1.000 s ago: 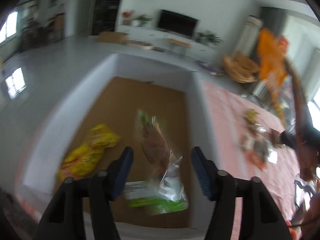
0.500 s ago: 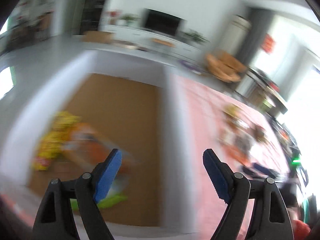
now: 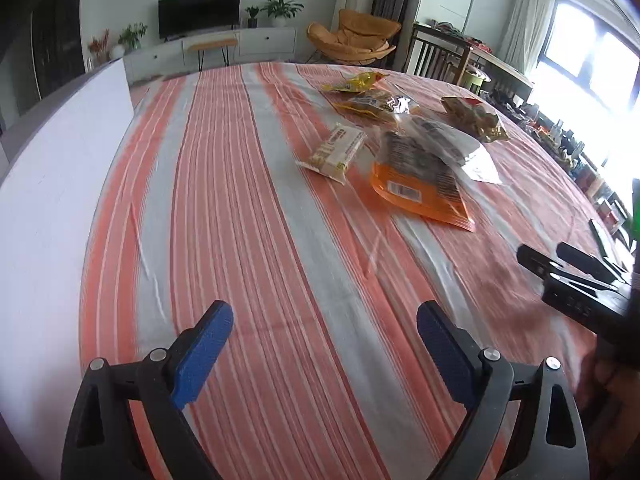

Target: Organize snacks

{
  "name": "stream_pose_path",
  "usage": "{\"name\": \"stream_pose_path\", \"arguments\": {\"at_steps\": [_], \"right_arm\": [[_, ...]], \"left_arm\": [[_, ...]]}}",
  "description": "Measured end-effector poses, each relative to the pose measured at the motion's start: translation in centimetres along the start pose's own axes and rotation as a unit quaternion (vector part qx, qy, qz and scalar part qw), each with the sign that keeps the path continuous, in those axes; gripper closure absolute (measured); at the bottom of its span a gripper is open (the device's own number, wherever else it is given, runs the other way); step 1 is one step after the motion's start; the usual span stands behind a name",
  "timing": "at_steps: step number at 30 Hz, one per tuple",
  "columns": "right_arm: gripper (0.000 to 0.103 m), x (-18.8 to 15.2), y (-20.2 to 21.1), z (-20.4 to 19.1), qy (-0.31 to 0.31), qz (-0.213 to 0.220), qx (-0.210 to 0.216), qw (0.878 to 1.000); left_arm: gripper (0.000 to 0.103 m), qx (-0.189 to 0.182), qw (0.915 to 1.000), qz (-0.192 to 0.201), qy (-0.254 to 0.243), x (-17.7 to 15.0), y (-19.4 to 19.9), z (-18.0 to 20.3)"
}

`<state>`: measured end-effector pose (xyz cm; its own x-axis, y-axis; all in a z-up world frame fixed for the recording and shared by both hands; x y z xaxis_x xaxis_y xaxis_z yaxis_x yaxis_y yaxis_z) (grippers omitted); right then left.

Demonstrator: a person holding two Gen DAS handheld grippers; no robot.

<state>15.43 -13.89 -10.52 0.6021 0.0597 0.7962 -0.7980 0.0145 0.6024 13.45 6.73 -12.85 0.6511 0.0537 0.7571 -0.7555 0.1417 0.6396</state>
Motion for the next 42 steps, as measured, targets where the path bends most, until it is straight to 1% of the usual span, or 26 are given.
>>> {"name": "stream_pose_path", "arguments": {"at_steps": [2,3,5,6,7,9,16,42], "right_arm": [[0.022,0.1,-0.6,-0.2,-0.001,-0.009,-0.003,1.0],[0.022,-0.1,-0.6,-0.2,0.0,-0.013,-0.005,1.0],[0.022,-0.8,0.0,-0.1,-0.008,-0.015,-0.001,1.0],[0.022,-0.9,0.3,0.0,-0.013,-0.016,0.002,1.0],[0.022,-0.9,0.4,0.2,-0.019,-0.017,0.006,1.0],[0.019,-1.2,0.8,0.4,-0.028,-0.02,0.008,0.999],[0.016,-1.7,1.7,0.2,-0.028,-0.021,0.004,0.999],[0.016,-1.6,1.6,0.2,-0.028,-0.021,0.005,0.999]], "left_arm": [[0.01,0.011,0.9999,-0.008,-0.008,-0.1,-1.1,-0.6],[0.01,0.021,0.9996,-0.003,-0.02,0.0,-1.4,-0.6],[0.01,0.031,0.9989,-0.01,-0.034,-0.2,-2.1,-0.7],[0.008,0.035,0.9985,-0.013,-0.04,-0.3,-2.1,-0.6],[0.004,0.035,0.9983,-0.015,-0.045,-0.4,-2.3,-0.6],[0.0,0.034,0.9979,-0.021,-0.05,-0.5,-2.6,-0.6],[0.0,0.034,0.998,-0.021,-0.05,-0.4,-2.7,-0.6],[0.0,0.034,0.998,-0.021,-0.05,-0.4,-2.7,-0.6]]}}
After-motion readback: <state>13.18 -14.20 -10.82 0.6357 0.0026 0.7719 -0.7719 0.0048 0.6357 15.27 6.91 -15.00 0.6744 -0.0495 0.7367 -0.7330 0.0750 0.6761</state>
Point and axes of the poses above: each gripper's, at about its wrist camera, not at the fingertips, and y roughly against the way its jaws point, z to its right, x to its top, the point moved 6 cm from there along -y, roughly the way its jaws point, and after that the axes turned 12 degrees about z, right-handed, at the moved point
